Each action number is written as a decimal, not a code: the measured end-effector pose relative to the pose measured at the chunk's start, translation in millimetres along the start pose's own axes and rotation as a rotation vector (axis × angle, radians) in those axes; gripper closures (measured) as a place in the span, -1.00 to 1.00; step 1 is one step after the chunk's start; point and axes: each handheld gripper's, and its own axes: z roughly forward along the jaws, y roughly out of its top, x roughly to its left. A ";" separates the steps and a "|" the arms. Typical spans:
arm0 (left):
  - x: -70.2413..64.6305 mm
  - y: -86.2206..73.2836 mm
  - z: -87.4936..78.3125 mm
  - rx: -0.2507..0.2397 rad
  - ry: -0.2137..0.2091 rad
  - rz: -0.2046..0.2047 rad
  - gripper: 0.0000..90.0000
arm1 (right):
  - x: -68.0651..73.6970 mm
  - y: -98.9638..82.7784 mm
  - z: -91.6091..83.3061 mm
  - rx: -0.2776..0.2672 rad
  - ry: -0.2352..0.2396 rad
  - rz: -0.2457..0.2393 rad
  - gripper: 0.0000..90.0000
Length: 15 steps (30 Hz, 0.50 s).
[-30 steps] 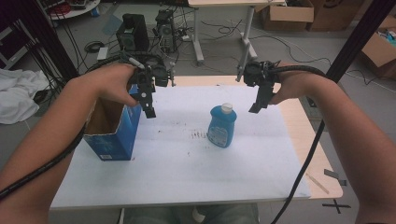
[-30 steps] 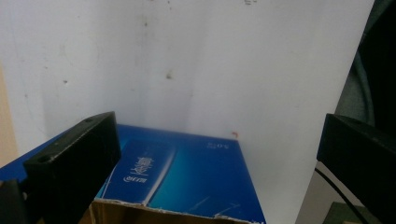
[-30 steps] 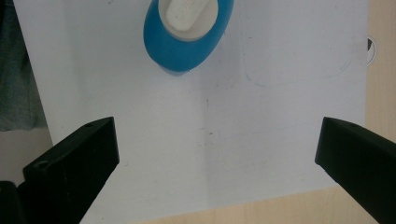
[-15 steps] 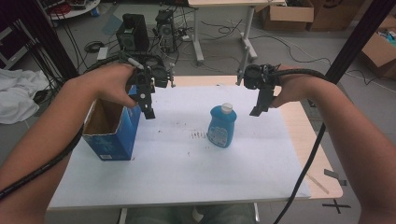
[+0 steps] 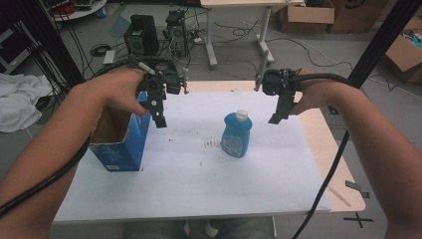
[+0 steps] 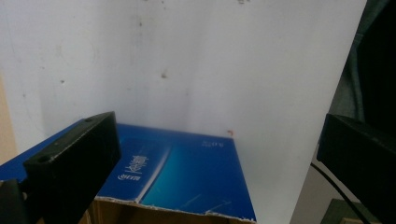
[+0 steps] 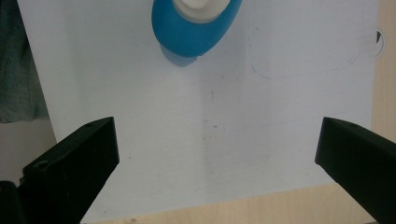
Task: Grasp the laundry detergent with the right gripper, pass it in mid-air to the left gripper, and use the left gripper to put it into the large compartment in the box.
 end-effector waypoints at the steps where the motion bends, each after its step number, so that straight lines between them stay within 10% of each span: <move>1: 0.0 -0.1 -0.5 0.000 -0.003 0.001 -1.00 | -0.4 -0.9 -0.8 -0.005 -0.001 0.002 -1.00; 15: 1.0 -7.0 1.9 0.006 -0.002 -0.012 -1.00 | 2.0 -10.3 -4.4 -0.013 -0.006 0.020 -1.00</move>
